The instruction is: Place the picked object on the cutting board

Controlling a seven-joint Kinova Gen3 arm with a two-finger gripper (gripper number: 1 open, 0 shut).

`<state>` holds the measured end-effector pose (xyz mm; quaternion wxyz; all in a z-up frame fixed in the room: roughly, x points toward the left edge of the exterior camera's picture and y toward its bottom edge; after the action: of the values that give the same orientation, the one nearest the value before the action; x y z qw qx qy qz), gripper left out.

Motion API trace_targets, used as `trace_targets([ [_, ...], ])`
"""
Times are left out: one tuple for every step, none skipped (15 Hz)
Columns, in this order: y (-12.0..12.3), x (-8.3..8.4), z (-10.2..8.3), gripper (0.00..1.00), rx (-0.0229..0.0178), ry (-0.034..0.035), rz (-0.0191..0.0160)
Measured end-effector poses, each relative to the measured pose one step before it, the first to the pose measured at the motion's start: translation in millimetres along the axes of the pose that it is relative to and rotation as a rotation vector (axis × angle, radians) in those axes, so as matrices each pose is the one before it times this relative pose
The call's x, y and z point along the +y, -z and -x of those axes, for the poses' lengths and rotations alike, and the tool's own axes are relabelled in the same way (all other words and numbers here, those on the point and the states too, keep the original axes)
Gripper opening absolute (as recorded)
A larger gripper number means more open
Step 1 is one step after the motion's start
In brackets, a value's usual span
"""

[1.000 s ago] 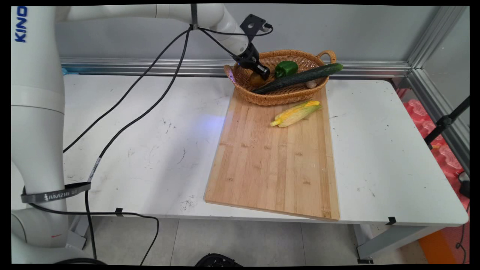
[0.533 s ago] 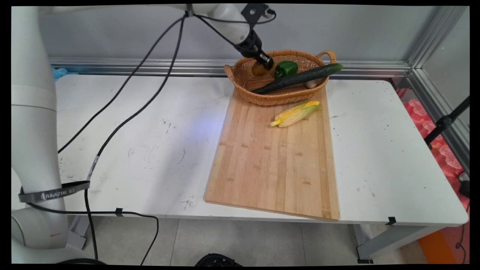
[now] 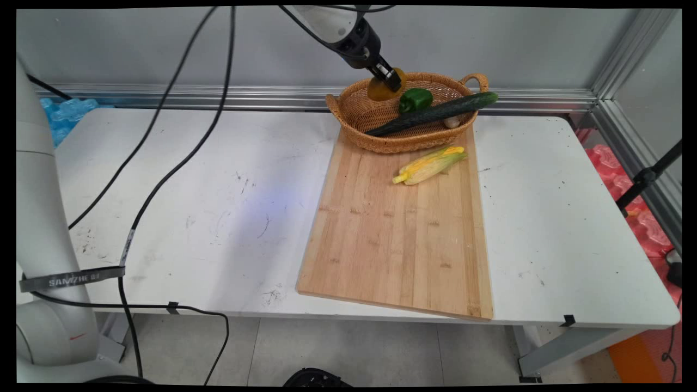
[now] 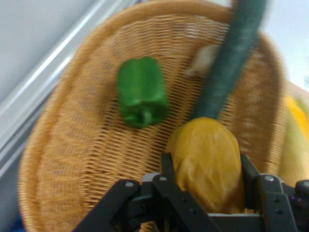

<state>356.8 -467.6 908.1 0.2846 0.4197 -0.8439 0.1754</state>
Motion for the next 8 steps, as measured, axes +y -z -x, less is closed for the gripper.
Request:
trace_targets([
  [9.42,7.51,0.40,0.00,-0.00100,-0.03407,0.02783],
  [7.39,6.81,0.77,0.00,-0.00220,-0.03074,0.02585],
  [4.54,4.50,0.59,0.00,-0.00195,-0.02113,0.01716],
  [6.39,6.74,1.16,0.00,-0.00382,-0.03377,0.02677],
  [6.11,6.54,1.99,0.00,-0.00514,-0.03934,0.02727],
  [5.08,5.96,2.25,0.00,-0.00639,-0.03899,0.02425],
  [3.78,4.78,3.07,0.00,-0.00943,-0.03957,0.02248],
  [2.46,3.42,3.46,0.00,-0.00916,-0.03640,0.01742],
])
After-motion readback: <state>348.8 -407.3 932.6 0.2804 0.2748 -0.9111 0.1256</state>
